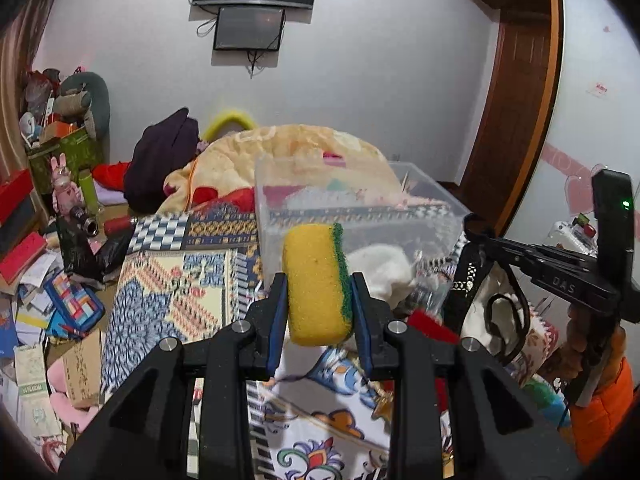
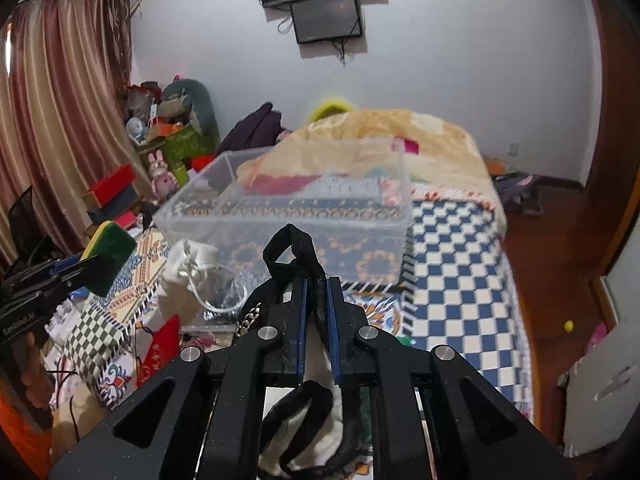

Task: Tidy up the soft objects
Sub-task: 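Carry the sponge and the strapped bag over the clear box and open both tools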

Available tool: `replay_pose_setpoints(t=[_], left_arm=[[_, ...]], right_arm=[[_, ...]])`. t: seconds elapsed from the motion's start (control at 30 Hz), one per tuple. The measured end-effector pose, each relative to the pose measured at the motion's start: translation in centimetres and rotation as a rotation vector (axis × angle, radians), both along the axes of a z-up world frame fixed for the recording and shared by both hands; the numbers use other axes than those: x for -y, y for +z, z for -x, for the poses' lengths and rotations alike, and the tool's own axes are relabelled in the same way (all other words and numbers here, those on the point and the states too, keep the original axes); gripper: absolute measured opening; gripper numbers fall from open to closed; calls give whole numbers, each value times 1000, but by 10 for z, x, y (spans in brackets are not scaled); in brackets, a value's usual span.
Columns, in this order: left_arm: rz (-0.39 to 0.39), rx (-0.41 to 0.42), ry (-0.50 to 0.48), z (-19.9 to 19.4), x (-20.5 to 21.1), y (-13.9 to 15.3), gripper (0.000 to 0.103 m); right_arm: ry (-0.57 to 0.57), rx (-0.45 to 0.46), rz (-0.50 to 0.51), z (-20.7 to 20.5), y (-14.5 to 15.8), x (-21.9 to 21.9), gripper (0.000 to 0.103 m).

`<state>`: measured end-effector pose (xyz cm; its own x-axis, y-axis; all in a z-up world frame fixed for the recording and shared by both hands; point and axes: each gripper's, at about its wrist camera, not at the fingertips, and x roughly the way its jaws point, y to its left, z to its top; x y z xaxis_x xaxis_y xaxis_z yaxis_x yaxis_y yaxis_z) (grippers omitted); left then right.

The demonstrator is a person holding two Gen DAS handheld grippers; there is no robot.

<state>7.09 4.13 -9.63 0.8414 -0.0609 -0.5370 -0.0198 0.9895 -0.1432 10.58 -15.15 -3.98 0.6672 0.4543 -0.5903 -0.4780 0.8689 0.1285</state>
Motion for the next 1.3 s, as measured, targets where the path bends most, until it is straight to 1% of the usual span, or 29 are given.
replay_pose_setpoints(t=[0.13, 0.27, 0.43, 0.53, 0.63, 0.73, 0.83, 1.0, 1.1, 1.2, 1.3], left_arm=[[-3, 33, -10, -7, 2, 16, 30], [-2, 58, -23, -19, 4, 32, 30], [-7, 70, -31, -35, 7, 45, 30], [-4, 63, -39, -48, 7, 49, 30], [-10, 45, -44, -66, 7, 51, 30], [-16, 29, -40, -79, 5, 50, 30], [-4, 7, -35, -93, 2, 45, 30], [-18, -36, -20, -119, -2, 33, 30], [-10, -72, -28, -135, -6, 24, 30], [4, -118, -35, -150, -8, 13, 30], [-26, -162, -42, -162, -5, 0, 30]], right_arm=[[-26, 75, -19, 9, 26, 8, 8], [-48, 137, -41, 10, 50, 12, 8], [-76, 182, -37, 1, 65, 5, 8], [-87, 202, -38, -7, 71, 0, 8], [-86, 202, -45, -14, 75, -4, 8], [-92, 212, -51, -23, 79, -9, 8], [-98, 232, -46, -29, 83, -17, 8], [-89, 250, -8, -41, 81, -35, 8], [-92, 240, -2, -51, 77, -43, 8], [-92, 210, 6, -62, 64, -52, 8], [-82, 168, 18, -72, 52, -58, 8]])
